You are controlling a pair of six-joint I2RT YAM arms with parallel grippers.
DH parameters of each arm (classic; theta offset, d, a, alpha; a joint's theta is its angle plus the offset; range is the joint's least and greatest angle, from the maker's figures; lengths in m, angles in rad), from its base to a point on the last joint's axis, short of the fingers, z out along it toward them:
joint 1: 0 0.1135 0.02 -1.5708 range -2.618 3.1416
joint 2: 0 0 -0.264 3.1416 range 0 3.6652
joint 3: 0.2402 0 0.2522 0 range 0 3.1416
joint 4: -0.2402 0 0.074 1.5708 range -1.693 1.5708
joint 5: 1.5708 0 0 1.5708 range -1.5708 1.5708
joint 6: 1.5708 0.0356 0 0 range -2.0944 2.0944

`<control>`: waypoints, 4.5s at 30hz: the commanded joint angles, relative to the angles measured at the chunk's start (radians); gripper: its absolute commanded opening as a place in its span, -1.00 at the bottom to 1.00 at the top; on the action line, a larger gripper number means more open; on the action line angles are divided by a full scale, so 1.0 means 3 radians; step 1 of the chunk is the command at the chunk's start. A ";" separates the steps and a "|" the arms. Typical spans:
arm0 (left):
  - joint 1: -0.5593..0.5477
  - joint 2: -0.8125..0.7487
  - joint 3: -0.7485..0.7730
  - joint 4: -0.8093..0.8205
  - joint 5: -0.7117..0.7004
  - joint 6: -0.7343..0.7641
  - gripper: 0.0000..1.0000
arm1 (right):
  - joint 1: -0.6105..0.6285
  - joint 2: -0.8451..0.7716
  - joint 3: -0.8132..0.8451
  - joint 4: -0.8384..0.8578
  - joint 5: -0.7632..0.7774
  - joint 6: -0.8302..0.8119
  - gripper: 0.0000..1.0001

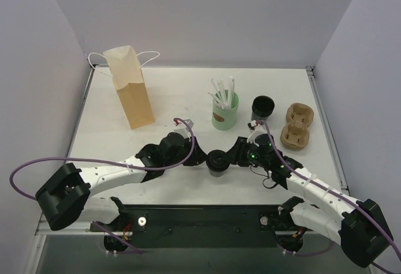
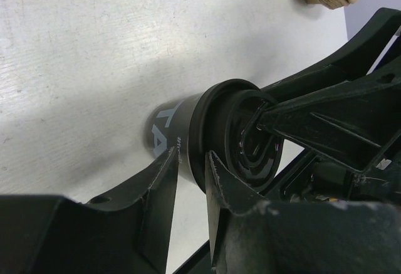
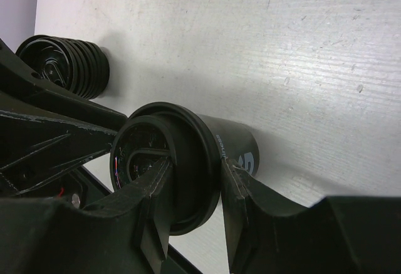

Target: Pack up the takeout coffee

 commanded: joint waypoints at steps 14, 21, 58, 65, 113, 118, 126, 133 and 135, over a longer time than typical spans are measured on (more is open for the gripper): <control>-0.0102 0.0203 -0.0592 0.0665 0.0175 -0.0796 -0.46 | 0.0035 0.0169 -0.0322 -0.0213 0.0028 -0.0018 -0.36; -0.0159 0.0126 -0.0643 0.0619 0.0021 -0.0863 -0.34 | 0.0015 0.0118 -0.0358 -0.0228 0.0043 0.0002 -0.36; -0.0598 -0.0697 -0.0541 0.0414 -0.0833 -0.0674 0.09 | 0.0010 -0.0143 -0.0435 -0.0192 0.0069 0.0207 -0.40; -0.0517 -0.0534 -0.0490 0.0460 -0.0782 -0.0715 0.01 | 0.0010 -0.0148 -0.0440 -0.0182 0.0074 0.0217 -0.40; -0.0521 0.0356 -0.0924 0.1253 -0.0797 -0.1466 -0.81 | 0.0015 -0.0169 -0.0742 0.0038 0.0125 0.0365 -0.42; -0.0573 0.0581 -0.1016 0.1390 -0.0828 -0.1487 -0.80 | 0.0020 -0.0113 -0.0752 0.0074 0.0161 0.0360 -0.42; -0.0813 0.0678 -0.1093 0.1294 -0.1037 -0.1579 -0.65 | 0.0015 -0.0061 -0.0798 0.0099 0.0263 0.0365 -0.43; -0.0951 0.0745 -0.1052 0.1114 -0.1134 -0.1563 -0.43 | 0.0015 -0.0036 -0.0834 0.0156 0.0304 0.0406 -0.45; -0.0972 0.0760 -0.1072 0.1104 -0.1139 -0.1589 -0.49 | 0.0015 -0.0041 -0.0834 0.0135 0.0314 0.0411 -0.46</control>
